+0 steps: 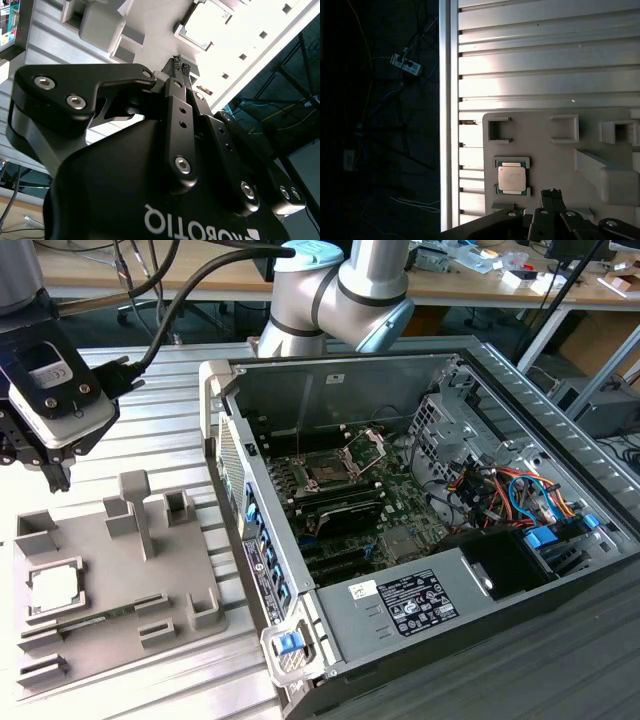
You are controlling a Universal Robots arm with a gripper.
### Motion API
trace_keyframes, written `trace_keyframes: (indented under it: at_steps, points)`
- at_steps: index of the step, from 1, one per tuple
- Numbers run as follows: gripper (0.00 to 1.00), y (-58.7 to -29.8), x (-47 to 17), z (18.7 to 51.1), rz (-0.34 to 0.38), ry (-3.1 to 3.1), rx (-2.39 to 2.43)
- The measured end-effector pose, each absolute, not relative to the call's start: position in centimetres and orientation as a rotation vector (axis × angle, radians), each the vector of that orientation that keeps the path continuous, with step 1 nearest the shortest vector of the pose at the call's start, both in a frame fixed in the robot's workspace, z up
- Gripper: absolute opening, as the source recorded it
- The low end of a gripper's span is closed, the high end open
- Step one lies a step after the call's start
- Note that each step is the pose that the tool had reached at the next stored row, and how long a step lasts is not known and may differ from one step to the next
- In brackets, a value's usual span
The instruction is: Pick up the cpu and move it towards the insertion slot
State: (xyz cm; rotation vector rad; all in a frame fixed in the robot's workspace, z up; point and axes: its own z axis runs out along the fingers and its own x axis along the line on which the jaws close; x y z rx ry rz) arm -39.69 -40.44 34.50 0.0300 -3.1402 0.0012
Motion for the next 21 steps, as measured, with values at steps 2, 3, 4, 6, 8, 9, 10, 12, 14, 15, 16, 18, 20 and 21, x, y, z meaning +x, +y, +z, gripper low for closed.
trace_keyframes:
  at_steps: [2,3,4,6,8,9,10,12,14,15,16,18,20,21]
  points:
    - [0.11,-40.44,-39.69,34.46,0.002,-3.14,0.03]
    - [0.11,-40.44,-39.69,34.45,0.002,-3.14,0.03]
    - [0.11,-40.44,-39.69,34.38,0.004,-3.14,0.03]
    - [0.11,-40.44,-39.69,34.32,0.005,-3.14,0.03]
    - [0.11,-40.44,-39.69,34.28,0.006,-3.14,0.03]
    - [0.11,-40.44,-39.69,34.24,0.007,-3.14,0.03]
    - [0.11,-40.44,-39.69,34.23,0.008,-3.14,0.03]
    - [0.11,-40.44,-39.69,34.06,0.011,-3.14,0.03]
    - [0.11,-40.44,-39.69,34.04,0.011,-3.14,0.03]
    - [0.11,-40.44,-39.69,34.02,0.012,-3.14,0.03]
    - [0.11,-40.44,-39.69,34.01,0.012,-3.14,0.03]
    - [0.11,-40.44,-39.69,33.97,0.012,-3.14,0.03]
    - [0.11,-40.44,-39.69,33.94,0.013,-3.14,0.03]
    - [0.11,-40.44,-39.69,33.92,0.013,-3.14,0.03]
